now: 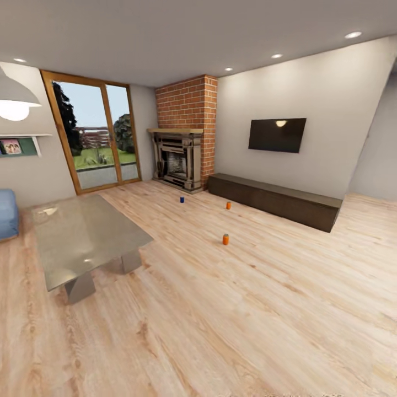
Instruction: Put the three can of soda from the living room inside the tash can in the kitchen.
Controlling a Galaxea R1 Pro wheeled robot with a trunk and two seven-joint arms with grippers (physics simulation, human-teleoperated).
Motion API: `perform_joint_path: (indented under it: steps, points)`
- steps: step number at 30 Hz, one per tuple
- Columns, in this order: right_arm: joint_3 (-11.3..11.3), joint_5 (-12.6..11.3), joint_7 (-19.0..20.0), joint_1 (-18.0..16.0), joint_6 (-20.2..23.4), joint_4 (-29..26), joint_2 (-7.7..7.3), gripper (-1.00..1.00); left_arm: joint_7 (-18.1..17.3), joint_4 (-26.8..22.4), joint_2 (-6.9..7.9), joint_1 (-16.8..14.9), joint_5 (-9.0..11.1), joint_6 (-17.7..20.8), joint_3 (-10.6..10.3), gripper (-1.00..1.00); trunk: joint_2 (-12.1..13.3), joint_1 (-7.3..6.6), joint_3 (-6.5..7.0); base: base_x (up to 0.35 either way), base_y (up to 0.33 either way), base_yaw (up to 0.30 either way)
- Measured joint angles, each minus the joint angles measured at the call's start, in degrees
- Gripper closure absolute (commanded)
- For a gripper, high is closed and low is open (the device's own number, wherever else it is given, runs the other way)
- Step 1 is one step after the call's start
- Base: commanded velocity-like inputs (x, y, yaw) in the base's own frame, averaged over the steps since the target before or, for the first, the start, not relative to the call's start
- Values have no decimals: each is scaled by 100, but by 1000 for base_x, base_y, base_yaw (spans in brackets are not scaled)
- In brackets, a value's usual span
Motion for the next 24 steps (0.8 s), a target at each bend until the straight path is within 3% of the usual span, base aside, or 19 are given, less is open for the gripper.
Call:
perform_joint_path:
  steps: [8, 18, 24]
  points:
    - [0, 6, 0, 0, -6, 0, 2, -100, 0, -20, -2, 0, -10, -59, 0, -100, 0, 0, 0, 225, 211, -270]
    - [15, 9, -5, 0, -9, 5, 7, -100, 0, -35, -8, 0, -19, -87, 0, -100, 0, 0, 0, 337, 16, -48]
    - [11, 9, -2, 0, -7, 2, 7, -100, 0, -42, -14, 0, -20, -88, 0, -100, 0, 0, 0, 342, -70, -181]
